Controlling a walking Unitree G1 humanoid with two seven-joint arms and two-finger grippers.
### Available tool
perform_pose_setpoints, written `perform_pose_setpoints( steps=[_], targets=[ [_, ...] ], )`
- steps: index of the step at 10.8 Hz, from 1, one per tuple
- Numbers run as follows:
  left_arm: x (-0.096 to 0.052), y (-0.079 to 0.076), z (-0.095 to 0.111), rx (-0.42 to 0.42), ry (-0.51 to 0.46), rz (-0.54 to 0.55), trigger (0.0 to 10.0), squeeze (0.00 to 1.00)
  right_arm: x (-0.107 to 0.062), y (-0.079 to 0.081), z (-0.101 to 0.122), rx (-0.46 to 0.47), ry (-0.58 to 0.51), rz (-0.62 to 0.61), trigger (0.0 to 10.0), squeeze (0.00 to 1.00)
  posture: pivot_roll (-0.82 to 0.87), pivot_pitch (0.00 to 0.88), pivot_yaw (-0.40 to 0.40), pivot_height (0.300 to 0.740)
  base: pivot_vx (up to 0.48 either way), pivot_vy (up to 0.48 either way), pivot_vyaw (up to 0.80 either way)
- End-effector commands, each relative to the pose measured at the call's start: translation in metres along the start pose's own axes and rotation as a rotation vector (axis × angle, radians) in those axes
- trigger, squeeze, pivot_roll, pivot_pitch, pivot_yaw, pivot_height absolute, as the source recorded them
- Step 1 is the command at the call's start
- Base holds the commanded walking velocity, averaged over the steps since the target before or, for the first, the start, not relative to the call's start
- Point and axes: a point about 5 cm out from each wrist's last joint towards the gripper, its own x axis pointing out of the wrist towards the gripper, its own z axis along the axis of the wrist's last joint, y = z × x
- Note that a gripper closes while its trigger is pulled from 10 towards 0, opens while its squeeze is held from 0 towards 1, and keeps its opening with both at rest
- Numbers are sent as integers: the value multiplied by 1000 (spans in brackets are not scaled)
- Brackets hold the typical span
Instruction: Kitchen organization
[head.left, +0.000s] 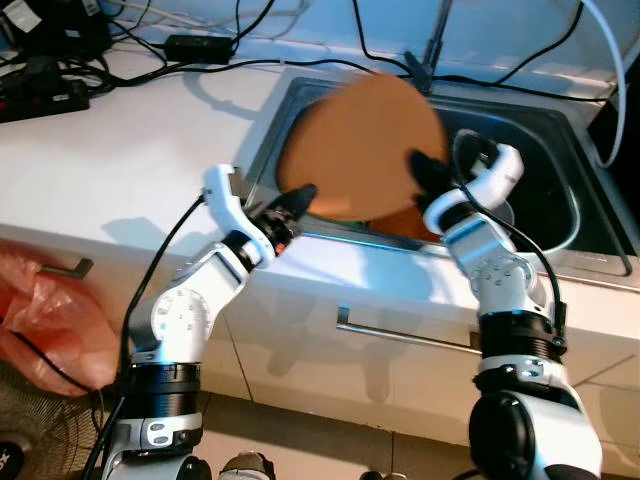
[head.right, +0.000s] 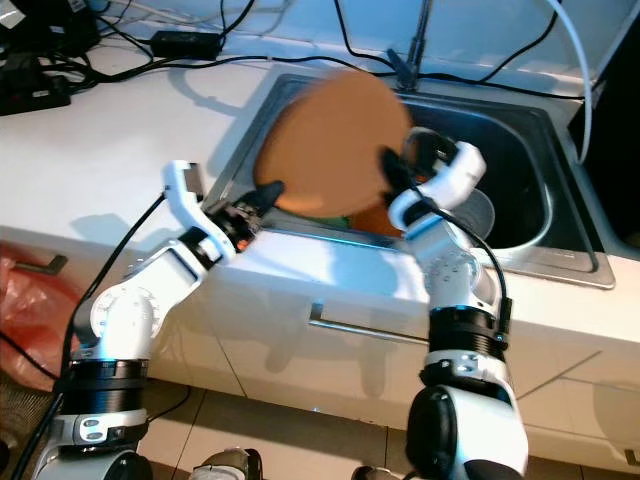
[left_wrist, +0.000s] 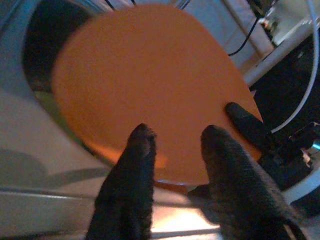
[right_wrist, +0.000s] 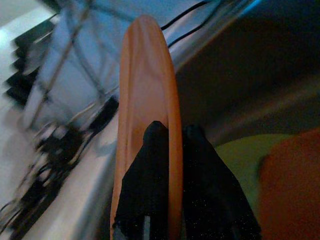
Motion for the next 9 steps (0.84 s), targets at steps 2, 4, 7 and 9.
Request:
perform_pose_setpoints(
  steps=[2, 4, 7, 9],
  targets=[
    [-1, -5, 0, 84, 3, -14, 10000, 1000, 4, 3, 21, -33, -121, -44, 0, 0, 132, 71, -24, 740, 0, 0, 0],
    [-4, -12, -4, 220, 53, -35, 10000, 1000, 2, -18, 36, -181, -218, -237, 0, 0, 137, 69, -27, 740, 0, 0, 0],
    [-4, -10, -8, 317, 108, -15, 10000, 1000, -2, -42, 37, -368, -195, -405, 0, 0, 138, 67, -24, 740, 0, 0, 0],
    [-4, -8, -8, 385, 128, -2, 10000, 1000, -3, -50, 32, -390, -187, -450, 0, 0, 139, 66, -21, 740, 0, 0, 0]
  ],
)
